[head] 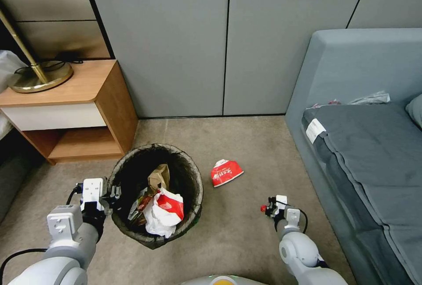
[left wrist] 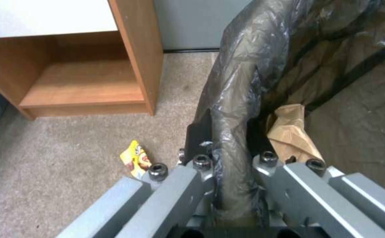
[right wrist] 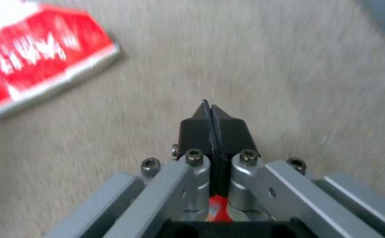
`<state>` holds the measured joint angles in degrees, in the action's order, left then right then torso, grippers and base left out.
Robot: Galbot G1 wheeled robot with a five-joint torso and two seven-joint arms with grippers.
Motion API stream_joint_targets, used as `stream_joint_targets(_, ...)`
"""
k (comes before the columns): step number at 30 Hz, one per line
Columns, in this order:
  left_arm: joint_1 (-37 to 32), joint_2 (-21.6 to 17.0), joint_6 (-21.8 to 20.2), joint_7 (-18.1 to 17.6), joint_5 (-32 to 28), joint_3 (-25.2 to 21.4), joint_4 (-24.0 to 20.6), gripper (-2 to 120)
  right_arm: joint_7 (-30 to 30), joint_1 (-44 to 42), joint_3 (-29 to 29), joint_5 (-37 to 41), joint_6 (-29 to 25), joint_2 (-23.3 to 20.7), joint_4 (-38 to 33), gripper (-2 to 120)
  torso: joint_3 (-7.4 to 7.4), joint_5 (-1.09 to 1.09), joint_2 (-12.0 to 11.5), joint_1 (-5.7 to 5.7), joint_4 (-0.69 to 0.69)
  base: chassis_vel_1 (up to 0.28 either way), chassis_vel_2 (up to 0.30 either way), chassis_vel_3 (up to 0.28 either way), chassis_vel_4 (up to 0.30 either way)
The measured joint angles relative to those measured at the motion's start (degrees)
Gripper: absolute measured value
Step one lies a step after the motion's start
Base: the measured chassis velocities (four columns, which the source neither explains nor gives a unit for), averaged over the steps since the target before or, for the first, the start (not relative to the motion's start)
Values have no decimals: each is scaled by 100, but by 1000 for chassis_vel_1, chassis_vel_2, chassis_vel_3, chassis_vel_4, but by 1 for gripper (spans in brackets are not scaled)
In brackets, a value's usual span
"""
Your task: Pick up the trash bin, then pick up the garbage from the floor and place it into the trash bin.
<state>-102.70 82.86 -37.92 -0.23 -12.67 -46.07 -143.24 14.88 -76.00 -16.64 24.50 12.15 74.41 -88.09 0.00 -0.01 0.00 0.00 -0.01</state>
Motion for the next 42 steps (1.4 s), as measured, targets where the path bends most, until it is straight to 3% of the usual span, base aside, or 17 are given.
stream_joint_targets(5,12,3,2,6,-5,9,0,1,-77,-121,-195,-170,185,1,-612,0,0,-1,0,0,1,0,0,0,0)
stream_joint_targets(23,22,8,6,16,-13,7,0,1,-237,-248,-389,-270,278,-11,-845,0,0,1,0,0,0,0,0,0,0)
stream_joint_targets(42,-16,-12,6,24,-18,7,0,1,-110,-347,-542,-11,659,-249,-2770,0,0,1,0,0,0,0,0,0,0)
